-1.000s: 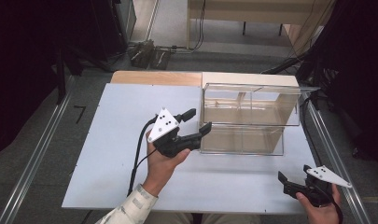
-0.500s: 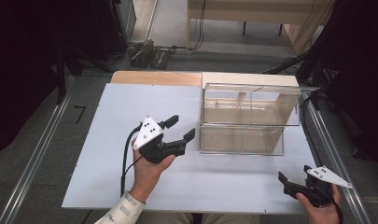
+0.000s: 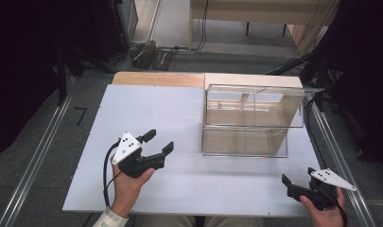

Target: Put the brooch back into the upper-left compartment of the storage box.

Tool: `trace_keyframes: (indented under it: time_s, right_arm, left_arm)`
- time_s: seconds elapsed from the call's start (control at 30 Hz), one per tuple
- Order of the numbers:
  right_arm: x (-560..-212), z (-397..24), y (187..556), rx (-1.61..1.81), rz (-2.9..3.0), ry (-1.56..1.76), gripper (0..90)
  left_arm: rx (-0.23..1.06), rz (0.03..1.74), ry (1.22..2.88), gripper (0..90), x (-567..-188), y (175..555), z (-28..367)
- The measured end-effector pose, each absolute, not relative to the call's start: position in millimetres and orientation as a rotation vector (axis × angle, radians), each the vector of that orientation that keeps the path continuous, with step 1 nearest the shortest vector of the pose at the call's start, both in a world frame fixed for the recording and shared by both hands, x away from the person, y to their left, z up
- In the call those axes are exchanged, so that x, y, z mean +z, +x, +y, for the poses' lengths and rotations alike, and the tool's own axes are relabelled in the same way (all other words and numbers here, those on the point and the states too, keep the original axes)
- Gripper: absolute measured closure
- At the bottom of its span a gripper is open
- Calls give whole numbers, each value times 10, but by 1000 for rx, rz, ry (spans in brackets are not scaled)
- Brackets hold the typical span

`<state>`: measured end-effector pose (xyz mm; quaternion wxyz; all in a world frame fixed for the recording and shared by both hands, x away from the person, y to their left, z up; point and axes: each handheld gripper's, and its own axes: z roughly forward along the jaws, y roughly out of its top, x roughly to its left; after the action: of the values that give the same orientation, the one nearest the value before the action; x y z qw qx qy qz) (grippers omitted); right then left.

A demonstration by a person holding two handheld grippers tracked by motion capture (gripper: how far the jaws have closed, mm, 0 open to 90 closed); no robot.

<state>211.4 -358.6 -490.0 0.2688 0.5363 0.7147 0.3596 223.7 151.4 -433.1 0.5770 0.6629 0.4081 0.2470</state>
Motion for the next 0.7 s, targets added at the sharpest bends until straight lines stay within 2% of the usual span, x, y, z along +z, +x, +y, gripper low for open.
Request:
trace_keyframes:
  time_s: [0.7]
  right_arm:
    - [-4901,-3595,2104,964,1924,1448,21]
  left_arm:
    - [657,1217,1573,233,-4724,1874,2392]
